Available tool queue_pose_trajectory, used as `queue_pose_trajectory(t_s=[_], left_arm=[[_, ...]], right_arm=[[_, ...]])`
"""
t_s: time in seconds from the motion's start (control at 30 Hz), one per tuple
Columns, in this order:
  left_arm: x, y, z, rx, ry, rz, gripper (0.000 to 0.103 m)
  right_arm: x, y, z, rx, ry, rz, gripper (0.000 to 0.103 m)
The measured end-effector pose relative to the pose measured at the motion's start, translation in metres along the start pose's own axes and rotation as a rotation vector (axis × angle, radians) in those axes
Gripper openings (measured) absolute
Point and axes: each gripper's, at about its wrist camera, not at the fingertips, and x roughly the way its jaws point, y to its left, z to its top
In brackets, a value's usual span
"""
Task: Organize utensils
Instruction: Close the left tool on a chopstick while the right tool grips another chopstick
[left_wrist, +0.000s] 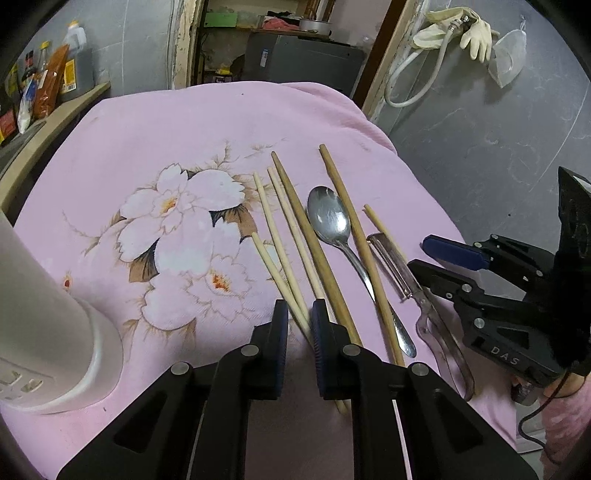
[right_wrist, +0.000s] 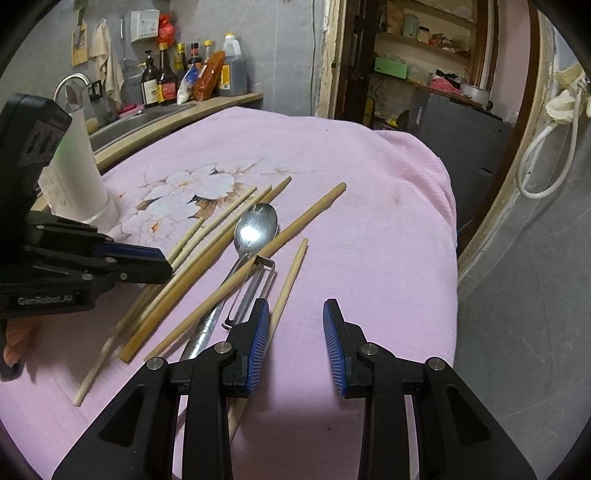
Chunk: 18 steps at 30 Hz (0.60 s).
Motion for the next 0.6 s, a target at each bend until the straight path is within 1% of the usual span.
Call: queue_pose_trajectory(t_s=[0.17,0.43,0.6], left_arm=[[-0.003,0.001,-0.002,-0.009,0.005,-0.008,0.011],[-0.007,0.006,-0.001,-0.033,0.008,-0.033,0.011],[-0.011,0.012,-0.002,-0.055,0.020,-0.073,0.010]], right_arm=[[0.004,0.004,0.001,-0.018,0.009,-0.017,0.028],[0.006,0.001,0.002,-0.007,0.009,-0.010,0.028],[0.005,0.002,0.003,-0.005,0.009,-0.007,0.028]])
